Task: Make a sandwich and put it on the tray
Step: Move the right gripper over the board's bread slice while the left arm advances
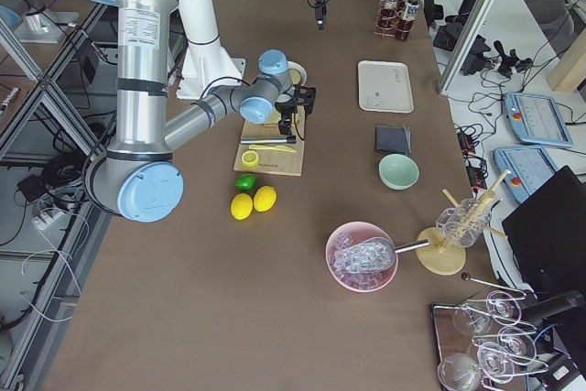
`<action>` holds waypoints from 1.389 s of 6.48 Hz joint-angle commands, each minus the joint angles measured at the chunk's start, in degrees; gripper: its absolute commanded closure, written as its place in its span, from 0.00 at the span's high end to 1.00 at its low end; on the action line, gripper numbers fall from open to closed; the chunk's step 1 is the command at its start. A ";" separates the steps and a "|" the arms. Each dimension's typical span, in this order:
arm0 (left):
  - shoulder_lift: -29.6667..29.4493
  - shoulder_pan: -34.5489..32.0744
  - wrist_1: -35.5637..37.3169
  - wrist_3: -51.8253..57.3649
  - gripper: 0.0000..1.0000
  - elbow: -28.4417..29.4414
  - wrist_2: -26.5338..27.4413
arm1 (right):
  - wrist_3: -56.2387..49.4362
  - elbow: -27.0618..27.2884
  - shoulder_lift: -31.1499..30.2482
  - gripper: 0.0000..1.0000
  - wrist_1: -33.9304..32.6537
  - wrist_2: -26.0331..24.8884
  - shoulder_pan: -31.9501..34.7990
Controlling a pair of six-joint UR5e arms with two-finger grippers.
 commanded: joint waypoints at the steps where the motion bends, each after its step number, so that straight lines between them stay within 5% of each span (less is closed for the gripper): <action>1: -0.60 0.43 0.07 -0.19 0.98 0.01 0.25 | 1.10 0.56 0.11 1.00 1.68 -5.23 -7.83; 3: -0.61 0.69 0.07 -0.10 0.98 0.01 0.25 | 1.10 -0.32 0.28 0.89 1.69 -6.58 -10.92; 4: -0.61 0.69 0.07 -0.10 0.98 0.01 0.25 | 1.28 -0.59 0.19 0.70 1.69 -8.76 -12.85; 9: -0.52 0.69 0.07 -0.01 0.98 -0.08 0.25 | 1.72 -4.98 0.28 0.61 8.19 -12.03 -15.33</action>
